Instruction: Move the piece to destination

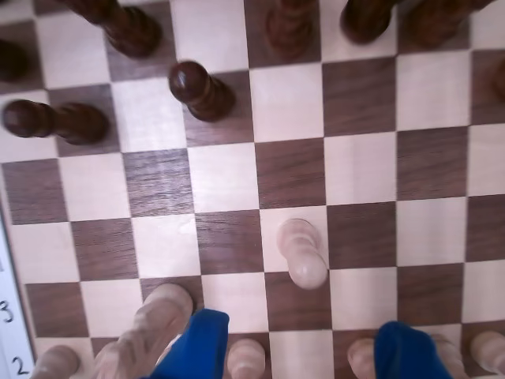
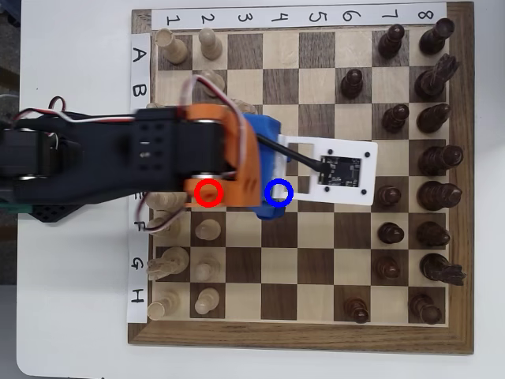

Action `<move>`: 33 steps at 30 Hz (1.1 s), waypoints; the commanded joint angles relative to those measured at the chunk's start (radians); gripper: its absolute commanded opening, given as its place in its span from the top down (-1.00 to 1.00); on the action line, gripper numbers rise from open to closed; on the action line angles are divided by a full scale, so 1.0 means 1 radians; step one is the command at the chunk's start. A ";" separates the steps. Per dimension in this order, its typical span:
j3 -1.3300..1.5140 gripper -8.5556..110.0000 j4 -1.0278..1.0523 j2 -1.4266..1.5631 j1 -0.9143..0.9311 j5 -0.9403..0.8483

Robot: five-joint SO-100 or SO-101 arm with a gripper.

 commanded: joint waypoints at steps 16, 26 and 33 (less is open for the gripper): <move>-0.353 0.53 0.120 0.673 -0.112 -0.433; -0.368 0.62 -0.021 0.721 0.089 -0.862; -0.305 0.86 -0.189 0.767 0.337 -1.066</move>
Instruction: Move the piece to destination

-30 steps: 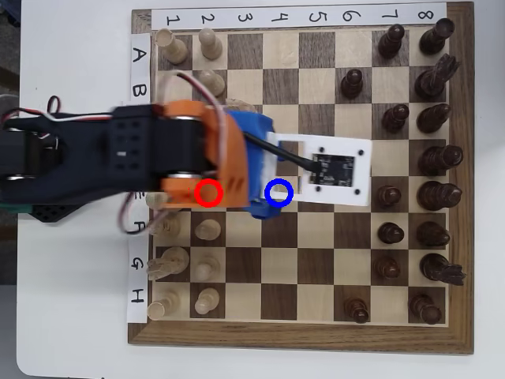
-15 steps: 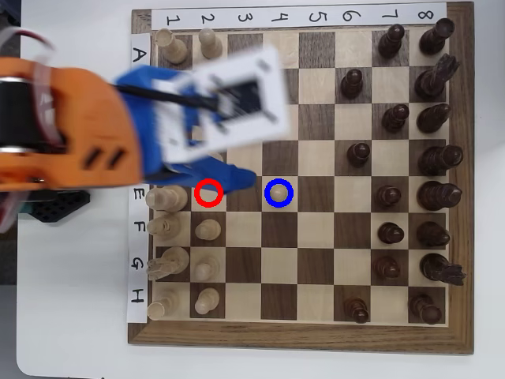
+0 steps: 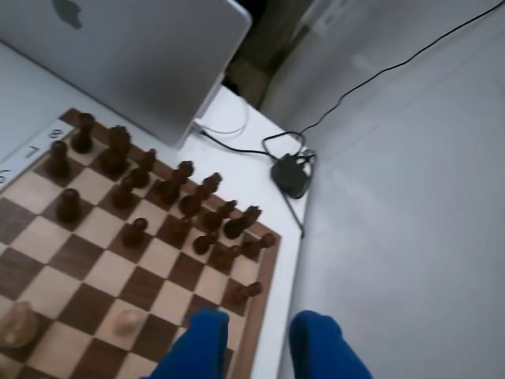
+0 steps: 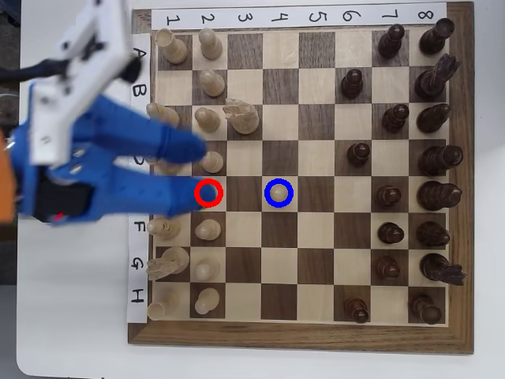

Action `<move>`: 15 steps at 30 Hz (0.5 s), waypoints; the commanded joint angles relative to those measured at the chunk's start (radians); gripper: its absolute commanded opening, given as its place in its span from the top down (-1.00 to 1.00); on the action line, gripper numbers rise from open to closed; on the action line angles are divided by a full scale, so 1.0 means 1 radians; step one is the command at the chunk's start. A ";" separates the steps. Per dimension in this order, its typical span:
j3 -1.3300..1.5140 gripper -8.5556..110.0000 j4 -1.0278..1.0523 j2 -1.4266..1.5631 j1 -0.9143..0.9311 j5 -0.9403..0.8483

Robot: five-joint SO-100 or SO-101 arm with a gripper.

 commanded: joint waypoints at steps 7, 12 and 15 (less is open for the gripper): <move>-0.014 0.86 -0.242 0.189 0.497 -0.400; 0.232 0.86 -0.445 0.259 0.706 -0.474; 0.431 0.86 -0.597 0.313 0.831 -0.534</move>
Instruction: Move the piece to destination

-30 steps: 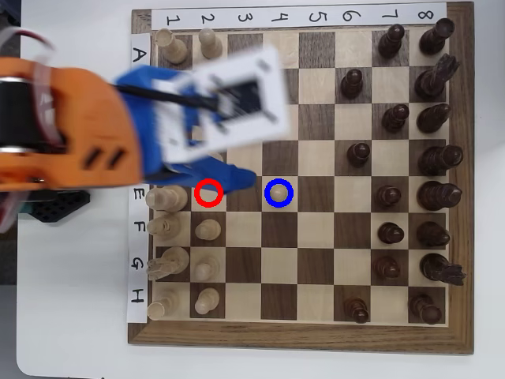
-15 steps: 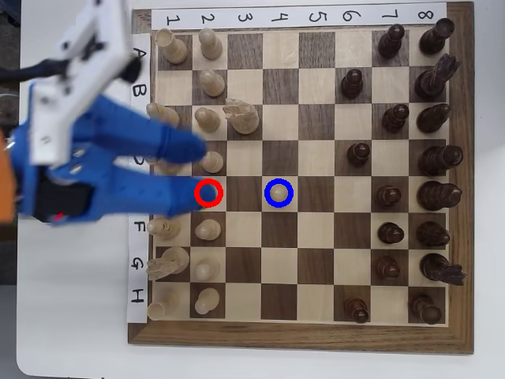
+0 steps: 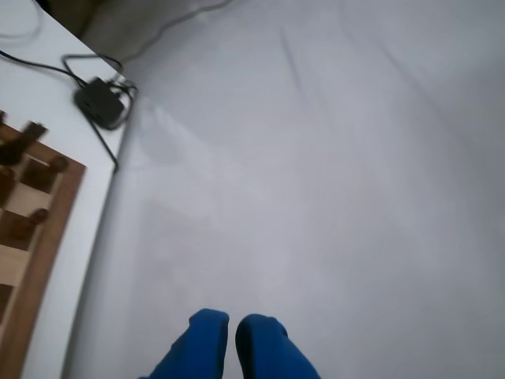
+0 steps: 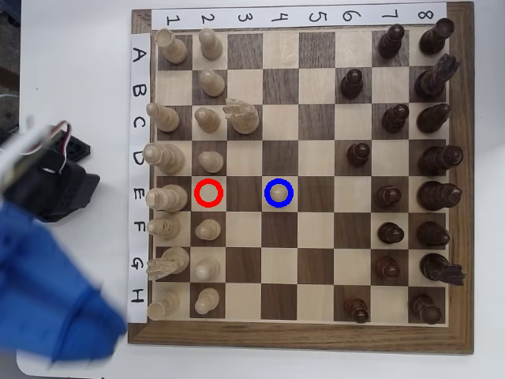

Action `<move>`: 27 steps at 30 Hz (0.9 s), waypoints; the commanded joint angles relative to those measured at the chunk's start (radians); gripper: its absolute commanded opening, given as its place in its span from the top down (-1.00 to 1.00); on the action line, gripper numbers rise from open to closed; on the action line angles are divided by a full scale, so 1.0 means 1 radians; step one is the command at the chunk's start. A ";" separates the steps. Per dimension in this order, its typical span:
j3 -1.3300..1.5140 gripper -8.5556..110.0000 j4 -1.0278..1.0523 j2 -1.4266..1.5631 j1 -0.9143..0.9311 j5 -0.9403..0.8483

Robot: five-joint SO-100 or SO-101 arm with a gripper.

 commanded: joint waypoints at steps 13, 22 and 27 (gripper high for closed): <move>0.732 0.86 -0.489 0.291 0.673 -0.380; 1.097 0.86 -0.465 0.515 0.844 -0.514; 1.295 0.86 -0.463 0.637 0.891 -0.554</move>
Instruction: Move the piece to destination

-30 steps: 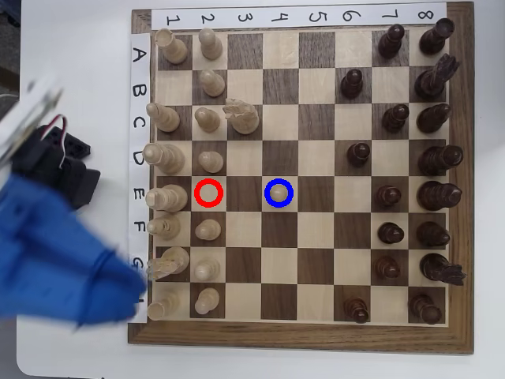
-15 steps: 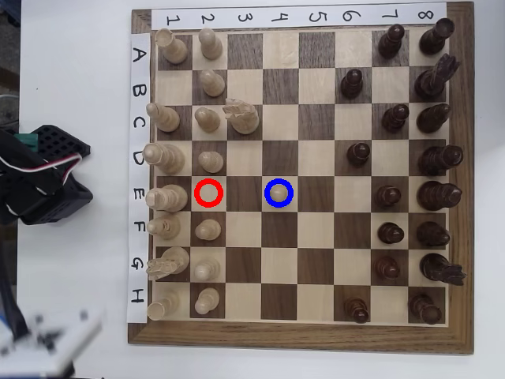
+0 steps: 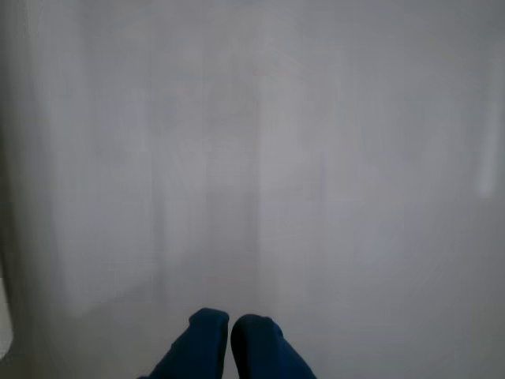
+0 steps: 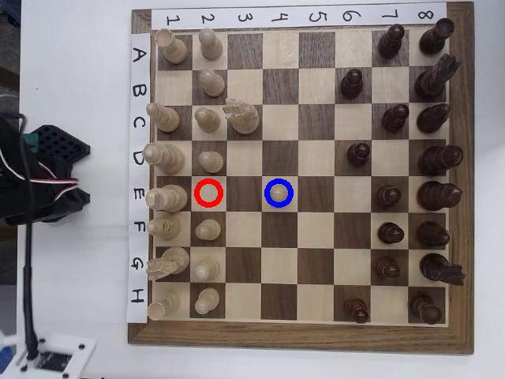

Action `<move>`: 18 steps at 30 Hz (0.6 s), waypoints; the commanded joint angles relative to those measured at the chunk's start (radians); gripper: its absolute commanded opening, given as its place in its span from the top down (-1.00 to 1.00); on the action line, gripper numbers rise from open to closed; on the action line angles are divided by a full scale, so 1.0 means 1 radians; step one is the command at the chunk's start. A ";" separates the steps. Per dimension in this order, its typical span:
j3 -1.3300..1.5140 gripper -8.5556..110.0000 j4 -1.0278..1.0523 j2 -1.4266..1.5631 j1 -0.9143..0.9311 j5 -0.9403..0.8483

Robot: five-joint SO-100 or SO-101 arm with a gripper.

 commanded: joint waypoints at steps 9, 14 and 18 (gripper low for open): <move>0.483 0.86 -0.075 0.393 0.230 -0.150; 0.597 0.86 -0.075 0.472 0.258 -0.155; 0.681 0.86 -0.060 0.545 0.265 -0.143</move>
